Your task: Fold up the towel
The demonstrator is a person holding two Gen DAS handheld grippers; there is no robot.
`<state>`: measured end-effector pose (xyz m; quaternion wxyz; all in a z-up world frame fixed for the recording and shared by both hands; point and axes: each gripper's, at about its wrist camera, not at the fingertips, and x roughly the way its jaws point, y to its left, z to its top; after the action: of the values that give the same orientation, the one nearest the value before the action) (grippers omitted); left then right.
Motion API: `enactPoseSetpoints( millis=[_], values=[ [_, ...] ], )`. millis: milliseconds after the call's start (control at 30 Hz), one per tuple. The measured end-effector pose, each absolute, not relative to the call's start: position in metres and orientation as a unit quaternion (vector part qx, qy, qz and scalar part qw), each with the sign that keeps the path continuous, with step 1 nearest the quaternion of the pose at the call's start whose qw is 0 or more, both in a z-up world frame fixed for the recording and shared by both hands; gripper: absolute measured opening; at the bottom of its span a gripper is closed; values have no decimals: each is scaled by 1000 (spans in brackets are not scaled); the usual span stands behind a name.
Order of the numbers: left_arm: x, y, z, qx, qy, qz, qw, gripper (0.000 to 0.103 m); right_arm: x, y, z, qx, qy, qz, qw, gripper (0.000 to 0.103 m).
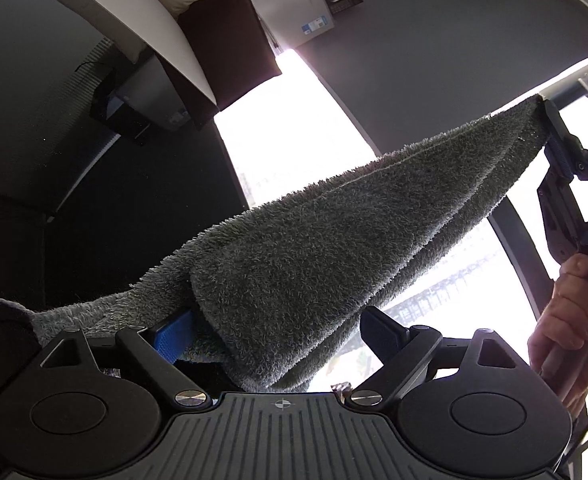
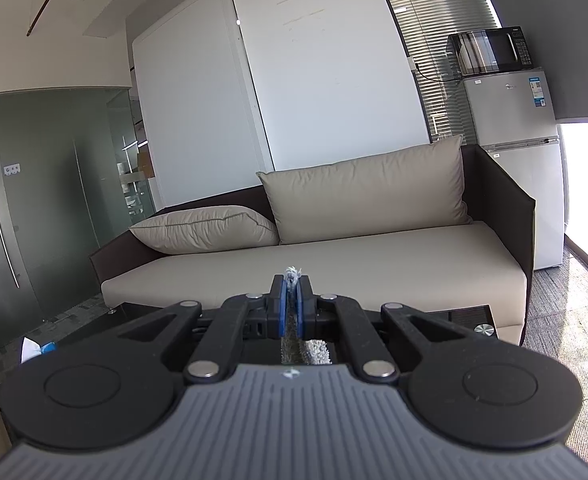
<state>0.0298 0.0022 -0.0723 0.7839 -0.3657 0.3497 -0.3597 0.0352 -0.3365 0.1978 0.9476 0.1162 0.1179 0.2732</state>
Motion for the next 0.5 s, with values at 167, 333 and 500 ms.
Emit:
enactPoseSetpoints(
  millis=[167, 333, 500],
  values=[
    [22, 4, -64, -361, 343, -359, 790, 88, 34, -337, 198, 118, 118, 273, 948, 5],
    [23, 5, -62, -370, 329, -361, 790, 81, 32, -336, 199, 118, 117, 274, 947, 5],
    [32, -3, -66, -360, 321, -363, 797, 57, 31, -334, 199, 118, 117, 274, 947, 5]
  ],
)
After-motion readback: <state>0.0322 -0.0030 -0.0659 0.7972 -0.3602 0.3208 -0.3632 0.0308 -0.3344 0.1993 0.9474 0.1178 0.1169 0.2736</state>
